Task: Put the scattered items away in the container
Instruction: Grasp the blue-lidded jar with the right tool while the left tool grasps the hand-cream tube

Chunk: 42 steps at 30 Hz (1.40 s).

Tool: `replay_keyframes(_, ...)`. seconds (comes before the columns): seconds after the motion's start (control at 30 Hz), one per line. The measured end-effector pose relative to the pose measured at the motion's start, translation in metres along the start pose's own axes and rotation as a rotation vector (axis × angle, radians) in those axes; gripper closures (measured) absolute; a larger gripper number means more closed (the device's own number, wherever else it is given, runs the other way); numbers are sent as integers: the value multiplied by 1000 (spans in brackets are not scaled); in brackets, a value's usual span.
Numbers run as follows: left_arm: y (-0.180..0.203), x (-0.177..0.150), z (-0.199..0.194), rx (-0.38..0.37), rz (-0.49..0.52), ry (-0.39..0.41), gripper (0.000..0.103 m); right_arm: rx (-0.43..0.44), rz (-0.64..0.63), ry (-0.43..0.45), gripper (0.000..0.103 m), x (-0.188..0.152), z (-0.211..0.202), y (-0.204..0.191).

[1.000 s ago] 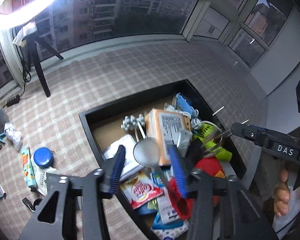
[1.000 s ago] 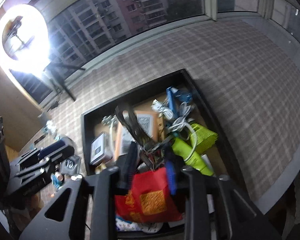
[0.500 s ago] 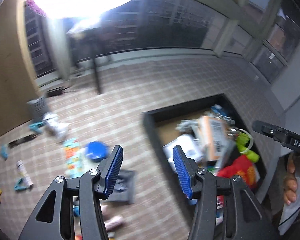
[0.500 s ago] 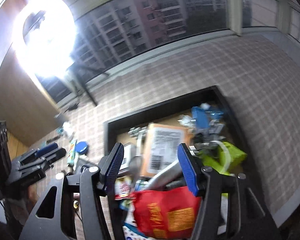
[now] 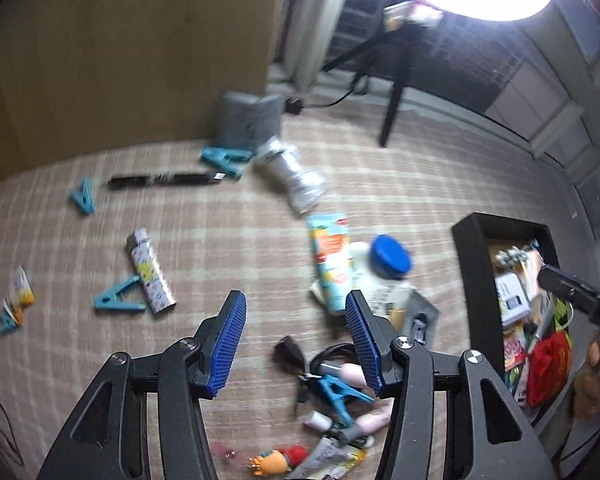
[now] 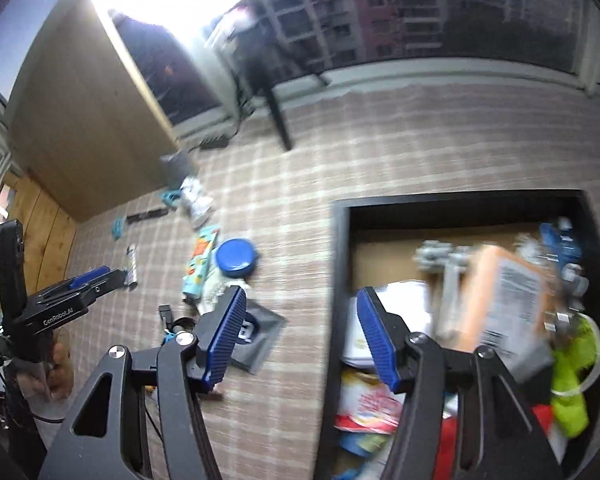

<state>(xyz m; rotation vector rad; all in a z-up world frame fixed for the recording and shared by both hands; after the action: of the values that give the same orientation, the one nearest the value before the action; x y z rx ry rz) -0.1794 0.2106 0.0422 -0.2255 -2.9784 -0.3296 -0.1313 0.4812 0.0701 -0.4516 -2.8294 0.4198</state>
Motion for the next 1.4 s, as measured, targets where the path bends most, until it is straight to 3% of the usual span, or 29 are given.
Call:
replay_keyframes(0.3, 25, 11, 52, 10, 63, -80, 53, 31, -42, -159, 45, 38, 82, -44)
replay_keyframes(0.53, 39, 23, 75, 50, 122, -101, 53, 74, -9, -271, 45, 54, 121, -55)
replay_keyframes(1.03, 38, 31, 94, 65, 133, -124, 55, 53, 4, -322, 45, 59, 150, -69)
replay_keyframes(1.17, 37, 32, 94, 77, 142, -124, 60, 39, 0, -332, 46, 60, 155, -71)
replay_keyframes(1.27, 35, 33, 94, 74, 139, -122, 62, 32, -1, -330, 52, 61, 157, -70)
replay_keyframes(1.4, 33, 34, 93, 93, 140, -117, 72, 42, 4, -326, 54, 64, 158, -68)
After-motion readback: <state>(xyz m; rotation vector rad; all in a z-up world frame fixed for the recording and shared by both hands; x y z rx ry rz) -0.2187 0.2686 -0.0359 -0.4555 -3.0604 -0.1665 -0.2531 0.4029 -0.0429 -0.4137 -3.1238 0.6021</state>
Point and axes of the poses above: each gripper's, at about its wrist camera, not at the fingertips, and z roughly the way its jaws point, y to its right, x to its top, the point moved 7 cm from there along z, roughly the way its jaws point, and after that the axes turned 14 degrees about -y, right-handed, at the moved point
